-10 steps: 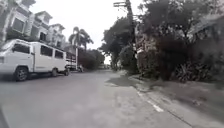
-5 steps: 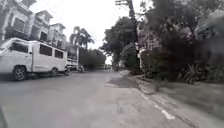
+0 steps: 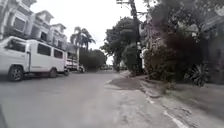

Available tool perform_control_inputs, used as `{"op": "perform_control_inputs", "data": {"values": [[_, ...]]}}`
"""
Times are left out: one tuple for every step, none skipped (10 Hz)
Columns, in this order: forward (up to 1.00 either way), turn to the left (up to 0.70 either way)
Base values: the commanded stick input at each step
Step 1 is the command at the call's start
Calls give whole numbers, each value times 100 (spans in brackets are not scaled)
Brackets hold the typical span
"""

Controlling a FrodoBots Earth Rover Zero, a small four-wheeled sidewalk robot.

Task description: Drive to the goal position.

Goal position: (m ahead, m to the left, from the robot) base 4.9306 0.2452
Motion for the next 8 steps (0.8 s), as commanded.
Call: {"op": "perform_control_inputs", "data": {"values": [[50,0],[50,0],[50,0],[50,0],[50,0],[50,0],[50,0],[50,0]]}}
